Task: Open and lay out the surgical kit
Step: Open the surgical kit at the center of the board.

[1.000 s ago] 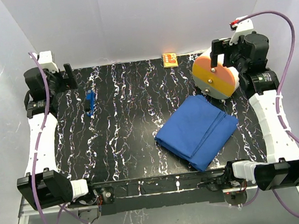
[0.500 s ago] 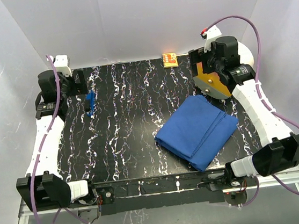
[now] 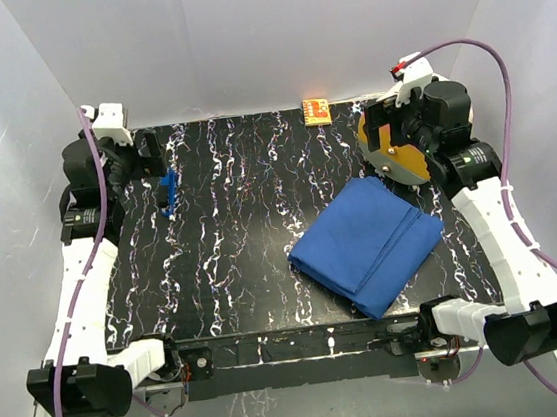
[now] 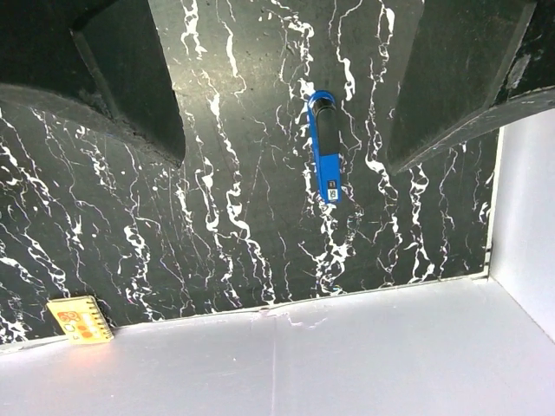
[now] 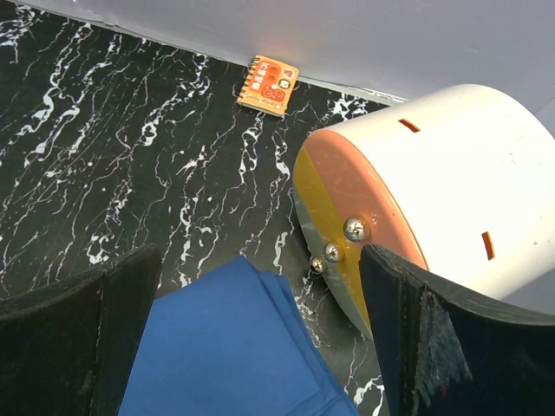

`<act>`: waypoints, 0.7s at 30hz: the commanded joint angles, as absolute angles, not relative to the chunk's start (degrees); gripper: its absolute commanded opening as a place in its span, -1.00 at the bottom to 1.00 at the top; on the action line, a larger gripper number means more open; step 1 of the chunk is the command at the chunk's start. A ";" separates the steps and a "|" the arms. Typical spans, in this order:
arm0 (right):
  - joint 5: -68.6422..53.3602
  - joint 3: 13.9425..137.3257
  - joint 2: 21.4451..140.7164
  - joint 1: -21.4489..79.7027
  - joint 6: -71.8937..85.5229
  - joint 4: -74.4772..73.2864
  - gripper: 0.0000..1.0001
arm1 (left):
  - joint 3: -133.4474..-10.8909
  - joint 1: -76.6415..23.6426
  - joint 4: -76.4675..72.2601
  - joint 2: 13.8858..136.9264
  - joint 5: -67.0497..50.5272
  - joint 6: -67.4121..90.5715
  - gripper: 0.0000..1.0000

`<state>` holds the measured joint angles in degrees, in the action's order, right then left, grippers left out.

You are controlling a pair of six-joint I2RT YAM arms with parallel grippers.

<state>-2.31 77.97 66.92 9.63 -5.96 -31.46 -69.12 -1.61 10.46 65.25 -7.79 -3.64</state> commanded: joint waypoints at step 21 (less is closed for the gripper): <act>-6.88 74.54 65.22 9.13 -7.32 -25.69 0.96 | -63.87 -2.20 8.03 61.26 -10.63 -1.77 0.97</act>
